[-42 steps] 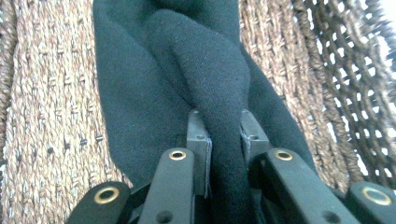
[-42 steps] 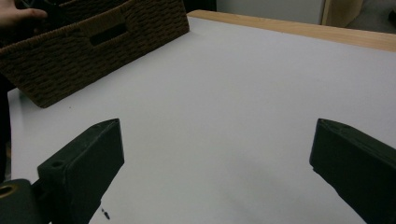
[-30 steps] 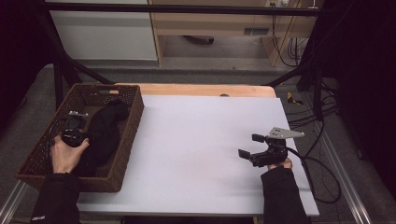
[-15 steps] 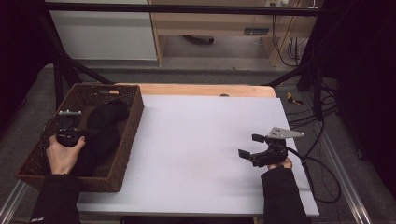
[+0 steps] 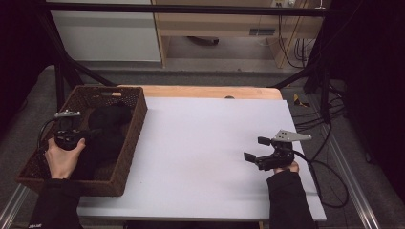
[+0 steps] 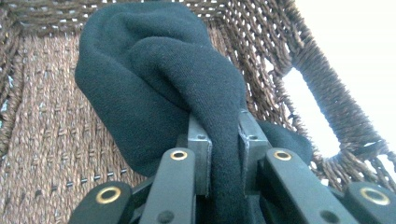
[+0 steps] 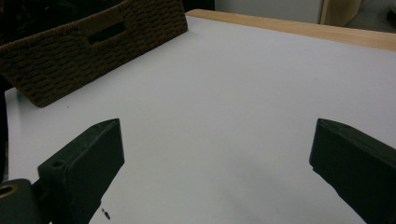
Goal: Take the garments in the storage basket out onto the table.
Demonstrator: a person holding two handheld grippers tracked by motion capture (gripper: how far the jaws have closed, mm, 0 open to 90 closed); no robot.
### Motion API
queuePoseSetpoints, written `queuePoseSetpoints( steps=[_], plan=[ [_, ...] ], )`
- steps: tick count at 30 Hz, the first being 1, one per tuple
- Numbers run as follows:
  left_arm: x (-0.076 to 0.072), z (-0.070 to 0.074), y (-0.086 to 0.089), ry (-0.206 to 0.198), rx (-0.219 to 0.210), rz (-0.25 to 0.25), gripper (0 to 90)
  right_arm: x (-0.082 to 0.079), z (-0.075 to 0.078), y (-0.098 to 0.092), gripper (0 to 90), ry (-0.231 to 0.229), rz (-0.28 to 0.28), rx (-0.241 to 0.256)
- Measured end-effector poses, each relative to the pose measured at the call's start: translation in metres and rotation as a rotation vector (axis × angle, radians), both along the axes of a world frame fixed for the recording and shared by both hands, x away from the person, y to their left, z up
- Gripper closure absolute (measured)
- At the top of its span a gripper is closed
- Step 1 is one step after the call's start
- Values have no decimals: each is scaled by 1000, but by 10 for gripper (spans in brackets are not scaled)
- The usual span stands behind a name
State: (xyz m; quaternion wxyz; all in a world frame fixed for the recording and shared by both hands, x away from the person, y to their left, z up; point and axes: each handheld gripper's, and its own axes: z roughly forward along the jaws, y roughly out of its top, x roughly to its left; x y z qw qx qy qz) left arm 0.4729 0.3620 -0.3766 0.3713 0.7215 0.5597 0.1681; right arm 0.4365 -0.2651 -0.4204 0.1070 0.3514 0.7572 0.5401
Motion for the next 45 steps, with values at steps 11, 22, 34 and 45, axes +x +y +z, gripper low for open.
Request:
queuePoseSetpoints(
  steps=[11, 22, 34, 45],
  plan=[
    [-9, 27, 0, -67, -13, -22, 785, 0, 0, 0, 34, 0, 1, 3],
    [-21, 49, 4, -121, -22, -40, 785, 0, 0, 0, 34, 0, 1, 1],
    [-30, 76, 7, -171, -20, -65, 785, 0, 0, 0, 34, -1, 1, 3],
    [-37, 95, 5, -203, -31, -92, 785, 0, 0, 0, 34, 0, 2, 1]
  ],
)
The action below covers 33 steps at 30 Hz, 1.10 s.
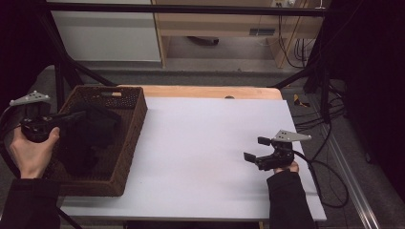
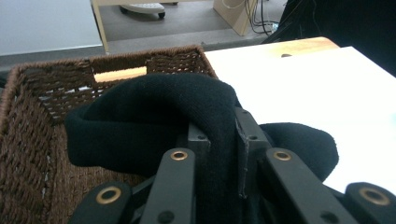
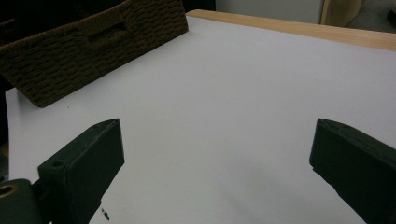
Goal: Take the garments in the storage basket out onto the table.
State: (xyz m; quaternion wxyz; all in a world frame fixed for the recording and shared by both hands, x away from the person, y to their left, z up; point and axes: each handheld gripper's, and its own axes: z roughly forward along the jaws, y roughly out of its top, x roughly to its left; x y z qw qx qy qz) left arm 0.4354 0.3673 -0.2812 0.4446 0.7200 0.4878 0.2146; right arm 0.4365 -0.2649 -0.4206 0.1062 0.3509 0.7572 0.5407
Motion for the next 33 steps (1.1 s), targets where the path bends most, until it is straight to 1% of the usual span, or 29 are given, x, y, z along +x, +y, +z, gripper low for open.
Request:
queuePoseSetpoints(
  steps=[5, 7, 11, 22, 27, 33],
  plan=[
    [-1, 8, -1, -3, -8, -19, 785, 0, 0, 0, 34, -1, -1, 2],
    [-2, 11, -1, -4, -4, -24, 785, 0, 0, 0, 34, -1, -2, 1],
    [-5, 17, 0, -14, -12, -34, 785, 0, 0, 0, 34, -1, -1, 1],
    [-14, 34, -1, -47, -14, -60, 786, 0, 0, 0, 34, -1, -1, 0],
    [-17, 42, -2, -56, -9, -73, 786, 0, 0, 0, 34, -1, -1, 1],
    [-20, 50, -4, -61, -15, -93, 786, 0, 0, 0, 34, 0, -1, -1]
  ],
)
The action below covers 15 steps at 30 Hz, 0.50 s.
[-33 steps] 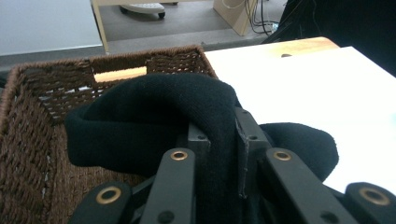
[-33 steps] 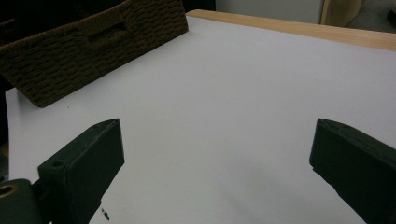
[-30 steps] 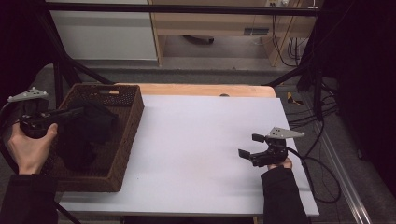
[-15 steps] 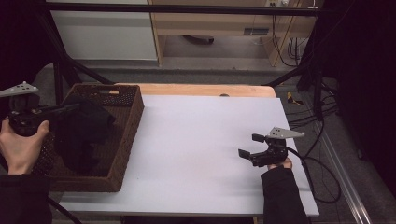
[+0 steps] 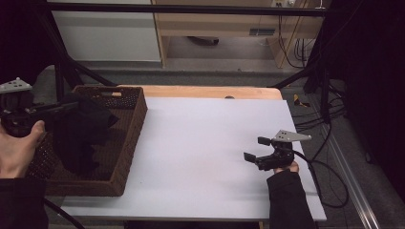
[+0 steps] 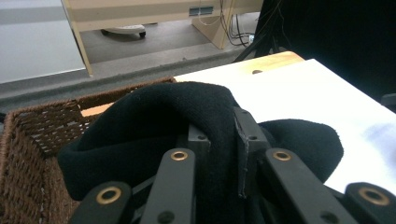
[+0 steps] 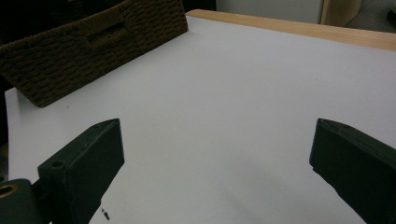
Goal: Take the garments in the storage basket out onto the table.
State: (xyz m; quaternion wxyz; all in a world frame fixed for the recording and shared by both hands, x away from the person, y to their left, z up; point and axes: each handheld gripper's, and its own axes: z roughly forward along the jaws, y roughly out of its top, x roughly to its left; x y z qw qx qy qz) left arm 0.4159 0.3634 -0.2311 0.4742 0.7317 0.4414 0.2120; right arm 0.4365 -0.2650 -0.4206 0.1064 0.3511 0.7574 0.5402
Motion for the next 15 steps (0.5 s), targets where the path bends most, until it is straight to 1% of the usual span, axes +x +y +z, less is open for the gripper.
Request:
queuePoseSetpoints(
  steps=[7, 15],
  plan=[
    [-2, 7, -3, -3, 1, -18, 786, 0, 0, 0, 34, 0, 0, 0],
    [-3, 15, -8, -6, 11, -37, 786, 0, 0, 0, 34, 0, -2, 0]
  ],
)
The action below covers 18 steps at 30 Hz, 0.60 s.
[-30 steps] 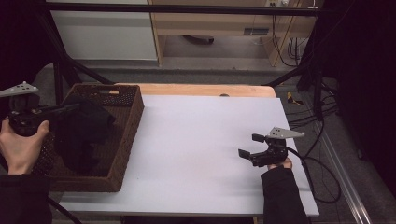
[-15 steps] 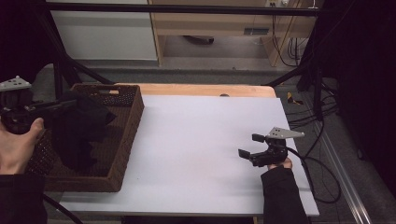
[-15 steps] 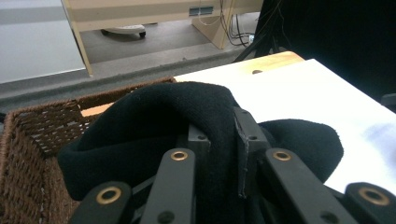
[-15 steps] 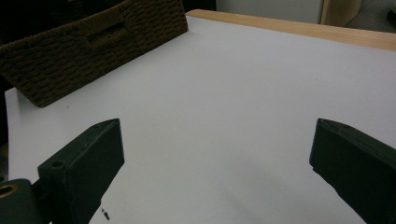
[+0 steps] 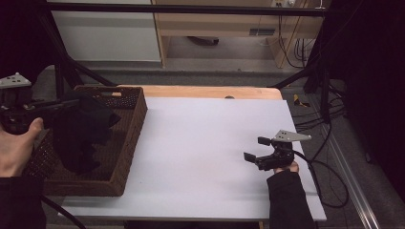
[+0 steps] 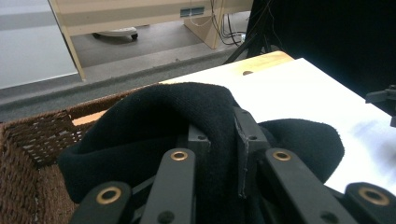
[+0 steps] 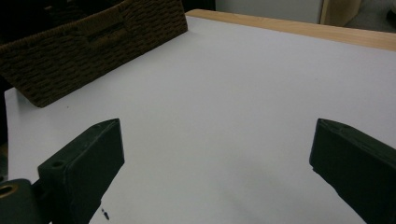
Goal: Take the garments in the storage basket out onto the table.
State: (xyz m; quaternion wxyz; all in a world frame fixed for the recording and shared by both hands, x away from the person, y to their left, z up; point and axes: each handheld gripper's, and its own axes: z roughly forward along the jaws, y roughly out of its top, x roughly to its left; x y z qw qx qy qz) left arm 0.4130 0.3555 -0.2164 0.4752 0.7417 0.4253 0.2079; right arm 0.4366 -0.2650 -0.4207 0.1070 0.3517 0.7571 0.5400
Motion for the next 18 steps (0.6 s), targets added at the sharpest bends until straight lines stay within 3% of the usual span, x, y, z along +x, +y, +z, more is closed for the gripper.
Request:
queuePoseSetpoints(
  steps=[18],
  plan=[
    [-4, 21, -15, -50, -4, -37, 786, 0, 0, 0, 34, 1, 1, -1]
  ],
)
